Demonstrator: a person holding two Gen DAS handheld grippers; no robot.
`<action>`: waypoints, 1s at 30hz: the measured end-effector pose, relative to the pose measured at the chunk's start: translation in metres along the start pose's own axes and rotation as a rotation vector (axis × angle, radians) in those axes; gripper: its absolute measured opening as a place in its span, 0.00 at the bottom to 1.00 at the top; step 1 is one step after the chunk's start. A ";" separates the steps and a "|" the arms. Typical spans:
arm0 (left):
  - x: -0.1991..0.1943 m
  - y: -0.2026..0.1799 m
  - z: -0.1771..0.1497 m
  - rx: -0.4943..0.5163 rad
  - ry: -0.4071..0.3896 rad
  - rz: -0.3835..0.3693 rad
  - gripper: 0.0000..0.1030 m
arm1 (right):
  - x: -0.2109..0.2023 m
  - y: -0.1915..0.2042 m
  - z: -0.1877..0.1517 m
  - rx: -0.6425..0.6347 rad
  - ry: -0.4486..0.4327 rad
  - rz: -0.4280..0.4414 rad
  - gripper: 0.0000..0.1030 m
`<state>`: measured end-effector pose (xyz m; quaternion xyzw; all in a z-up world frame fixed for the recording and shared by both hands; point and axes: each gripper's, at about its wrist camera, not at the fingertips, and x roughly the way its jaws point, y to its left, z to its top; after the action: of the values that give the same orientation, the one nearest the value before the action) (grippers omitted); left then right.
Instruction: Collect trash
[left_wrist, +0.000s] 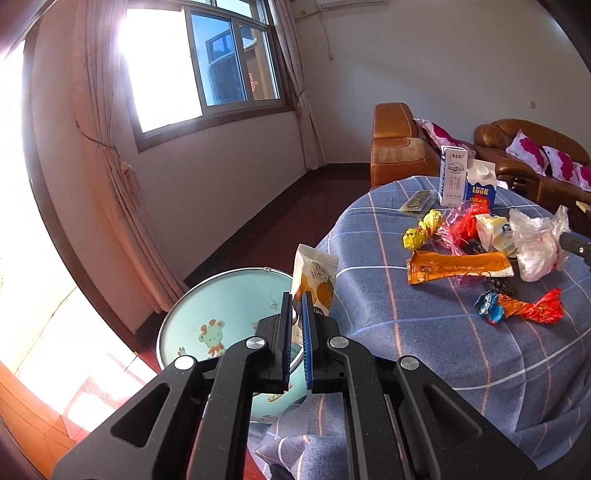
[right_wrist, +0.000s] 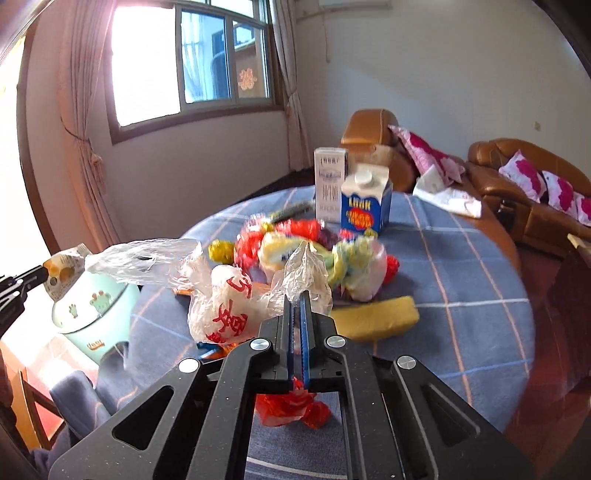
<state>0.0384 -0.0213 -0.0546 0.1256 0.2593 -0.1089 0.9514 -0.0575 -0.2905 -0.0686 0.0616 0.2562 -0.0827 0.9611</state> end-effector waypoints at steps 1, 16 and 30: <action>0.000 0.003 0.001 -0.001 -0.003 0.009 0.05 | -0.003 0.001 0.004 -0.002 -0.011 -0.002 0.03; 0.027 0.062 0.000 0.006 0.048 0.173 0.05 | 0.009 0.046 0.057 -0.080 -0.104 0.037 0.03; 0.060 0.115 -0.018 -0.018 0.130 0.307 0.05 | 0.081 0.160 0.066 -0.261 -0.071 0.175 0.03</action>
<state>0.1124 0.0844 -0.0797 0.1620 0.2988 0.0486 0.9392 0.0743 -0.1550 -0.0405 -0.0445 0.2244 0.0333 0.9729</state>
